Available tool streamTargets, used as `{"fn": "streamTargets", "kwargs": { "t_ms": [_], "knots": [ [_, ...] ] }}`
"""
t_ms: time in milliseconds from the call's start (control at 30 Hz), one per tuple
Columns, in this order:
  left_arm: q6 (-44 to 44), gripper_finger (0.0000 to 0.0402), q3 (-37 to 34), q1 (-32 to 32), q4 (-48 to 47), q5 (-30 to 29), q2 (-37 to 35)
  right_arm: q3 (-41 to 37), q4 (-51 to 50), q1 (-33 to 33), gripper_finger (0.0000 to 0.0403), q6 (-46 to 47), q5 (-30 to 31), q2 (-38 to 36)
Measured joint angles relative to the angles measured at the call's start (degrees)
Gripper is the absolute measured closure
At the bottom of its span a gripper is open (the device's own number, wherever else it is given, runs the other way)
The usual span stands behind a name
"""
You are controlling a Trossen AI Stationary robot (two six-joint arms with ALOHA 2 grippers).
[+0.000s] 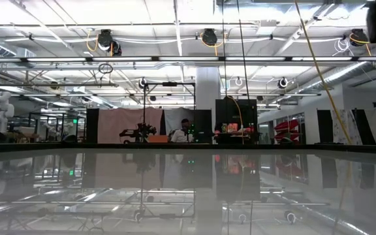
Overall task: Sort popcorn bags into baskets
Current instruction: Put the red popcorn bag into the blue bin
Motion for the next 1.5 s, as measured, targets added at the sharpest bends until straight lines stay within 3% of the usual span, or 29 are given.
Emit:
{"fn": "streamTargets", "kwargs": {
  "t_ms": [233, 367, 500, 667, 900, 967, 1100, 1333, 1500],
  "knots": [
    [11.43, 0.0394, -0.63, 5.93, 12.09, 5.96, 0.0, -2.97, -3.48, 1.44, 0.0266, 6.49, -3.7, 0.0],
    [14.21, 0.0394, -0.63, 8.01, 15.77, 10.01, 0.0, -8.62, 2.16, 1.44, 0.028, 9.46, -6.68, -0.03],
    [14.49, 0.0394, -0.63, 8.81, 16.14, 11.71, 0.0, -13.2, 9.19, 1.35, 0.0297, 10.37, -5.91, -0.35],
    [15.28, 0.0394, -0.63, 8.98, 16.31, 11.76, 0.0, -14.56, 16.66, -0.77, 0.0309, 9.2, 3.3, -0.17],
    [15.05, 0.0394, -0.63, 9.64, 16.33, 11.79, 0.0, -14.9, 25.95, -5.91, 0.031, 1.85, 23.45, 0.01],
    [15.08, 0.0394, -0.63, 9.58, 16.31, 12.02, 0.0, -14.9, 29.21, -7.0, 0.031, -3.9, 22.4, -0.22],
    [15.08, 0.0394, -0.63, 9.6, 16.13, 12.64, 0.02, -14.81, 32.73, -7.72, 0.031, -13.02, 14.37, -1.2],
    [15.65, 0.0394, -0.63, 10.23, 16.28, 12.65, 2.17, -14.79, 32.37, -4.72, 0.031, -21.04, 2.96, -2.88],
    [16.6, 0.0394, -0.63, 11.89, 16.85, 12.87, 4.01, -14.79, 32.39, -1.07, 0.031, -26.61, 2.0, -4.72]
  ]
}}
